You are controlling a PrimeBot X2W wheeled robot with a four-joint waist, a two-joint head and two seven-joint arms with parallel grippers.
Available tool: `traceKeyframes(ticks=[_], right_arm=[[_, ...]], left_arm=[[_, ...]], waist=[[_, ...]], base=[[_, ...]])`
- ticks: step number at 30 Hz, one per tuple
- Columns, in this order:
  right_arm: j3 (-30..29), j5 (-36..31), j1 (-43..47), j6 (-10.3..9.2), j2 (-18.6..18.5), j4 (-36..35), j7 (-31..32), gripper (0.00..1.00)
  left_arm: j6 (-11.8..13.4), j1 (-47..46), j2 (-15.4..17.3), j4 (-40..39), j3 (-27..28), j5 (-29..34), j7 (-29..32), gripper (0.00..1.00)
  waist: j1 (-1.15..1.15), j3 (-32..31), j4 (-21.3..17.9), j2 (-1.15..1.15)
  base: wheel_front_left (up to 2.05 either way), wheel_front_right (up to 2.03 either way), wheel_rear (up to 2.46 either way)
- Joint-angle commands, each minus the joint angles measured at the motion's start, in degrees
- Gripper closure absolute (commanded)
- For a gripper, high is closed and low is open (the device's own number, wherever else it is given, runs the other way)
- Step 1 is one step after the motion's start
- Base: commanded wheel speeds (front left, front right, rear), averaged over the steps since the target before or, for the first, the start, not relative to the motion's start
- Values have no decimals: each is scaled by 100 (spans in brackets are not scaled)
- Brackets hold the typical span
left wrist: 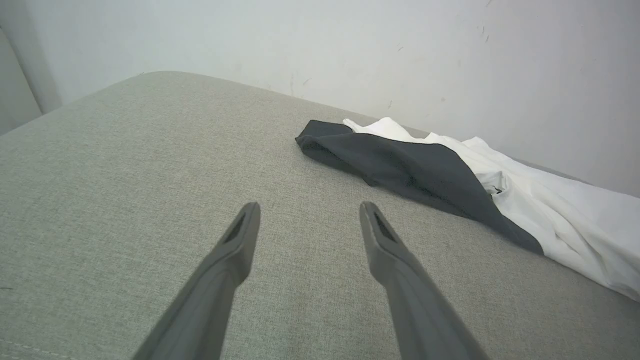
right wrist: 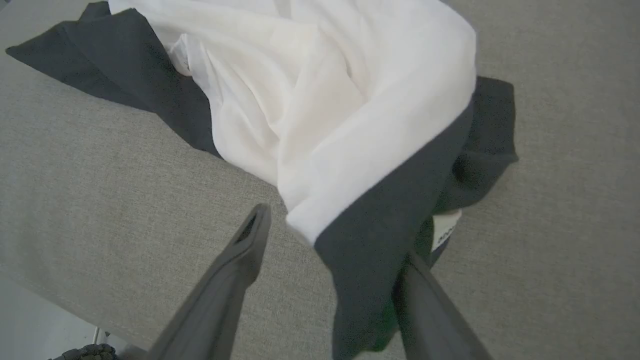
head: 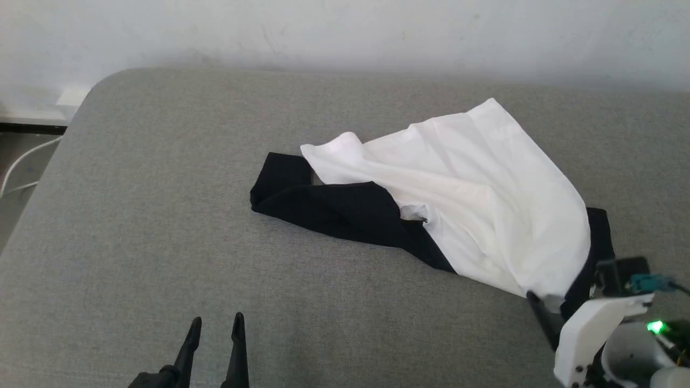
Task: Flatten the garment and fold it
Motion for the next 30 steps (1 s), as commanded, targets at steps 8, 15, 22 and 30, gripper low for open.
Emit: traceKeyframes(ticks=[8,15,22,30], right_arm=[[-547,218,-666,-4,109,-964,145,0],[-1406,-11,-1186,-4,132,-1370,445,0],[-1778,-667,-1343,-4,-209,-559,486,0],[-1598,-792,-1733,-4,-392,603,703,0]], left_arm=[[8,-201,27,-57,45,-48,-16,0],[-38,-356,14,-39,19,-49,-24,0],[-102,-521,25,-30,8,-40,-29,0],[-159,-649,59,-56,4,-26,-31,0]], waist=[[0,282,-228,0],[0,552,-296,0],[0,814,-250,0],[0,1092,-134,0]], base=[[0,0,0],[0,0,0],[0,0,0],[0,0,0]])
